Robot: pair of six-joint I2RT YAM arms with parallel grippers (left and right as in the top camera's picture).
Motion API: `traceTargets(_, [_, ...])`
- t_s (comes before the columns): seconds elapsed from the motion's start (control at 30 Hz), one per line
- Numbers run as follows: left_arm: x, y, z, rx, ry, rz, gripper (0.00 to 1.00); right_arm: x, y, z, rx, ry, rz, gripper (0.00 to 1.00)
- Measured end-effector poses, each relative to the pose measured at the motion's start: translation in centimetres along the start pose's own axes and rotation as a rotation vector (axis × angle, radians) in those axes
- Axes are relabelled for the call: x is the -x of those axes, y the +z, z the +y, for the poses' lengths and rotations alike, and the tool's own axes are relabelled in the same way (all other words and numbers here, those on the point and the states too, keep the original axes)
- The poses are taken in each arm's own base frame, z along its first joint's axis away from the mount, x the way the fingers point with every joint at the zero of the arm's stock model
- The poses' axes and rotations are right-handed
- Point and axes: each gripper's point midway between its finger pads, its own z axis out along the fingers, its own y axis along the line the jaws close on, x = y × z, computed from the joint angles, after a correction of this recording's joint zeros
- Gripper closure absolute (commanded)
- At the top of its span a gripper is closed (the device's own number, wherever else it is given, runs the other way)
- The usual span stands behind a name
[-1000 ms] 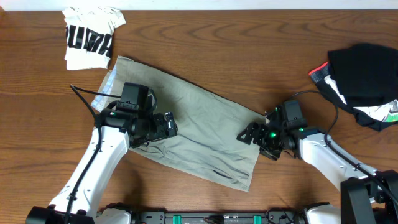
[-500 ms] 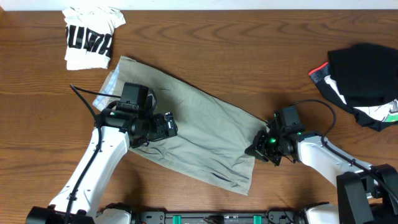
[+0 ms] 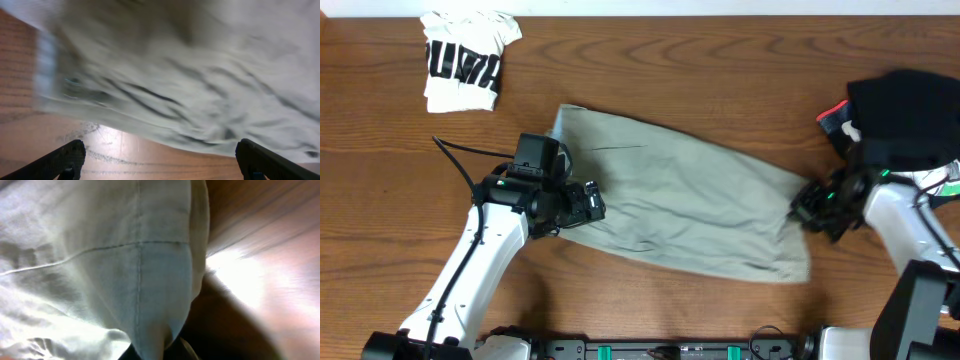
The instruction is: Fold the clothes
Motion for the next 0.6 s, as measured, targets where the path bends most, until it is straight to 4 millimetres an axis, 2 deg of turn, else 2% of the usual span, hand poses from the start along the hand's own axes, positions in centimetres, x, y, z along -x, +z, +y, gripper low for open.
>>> traceTargets(0.13, [0.0,0.0,0.0,0.0,0.0,-0.002,0.02,2.3,-4.3,0.1,-0.112,-0.048,-0.08,0.99])
traceTargets(0.27, [0.1,0.0,0.0,-0.001,0.0,-0.003,0.02,3.5,-6.9,0.3,-0.169,-0.098,-0.128,0.99])
traceTargets(0.37, [0.1,0.0,0.0,-0.001,0.001,-0.003,0.02,3.9,-7.4,0.2,-0.187,-0.126,-0.145,0.99])
traceTargets(0.47, [0.1,0.0,0.0,-0.001,0.001,-0.003,0.02,3.9,-7.4,0.0,-0.198,-0.14,-0.145,0.94])
traceTargets(0.6, [0.1,0.0,0.0,-0.001,0.0,-0.003,0.02,4.0,-7.4,-0.2,-0.213,-0.152,-0.149,0.81])
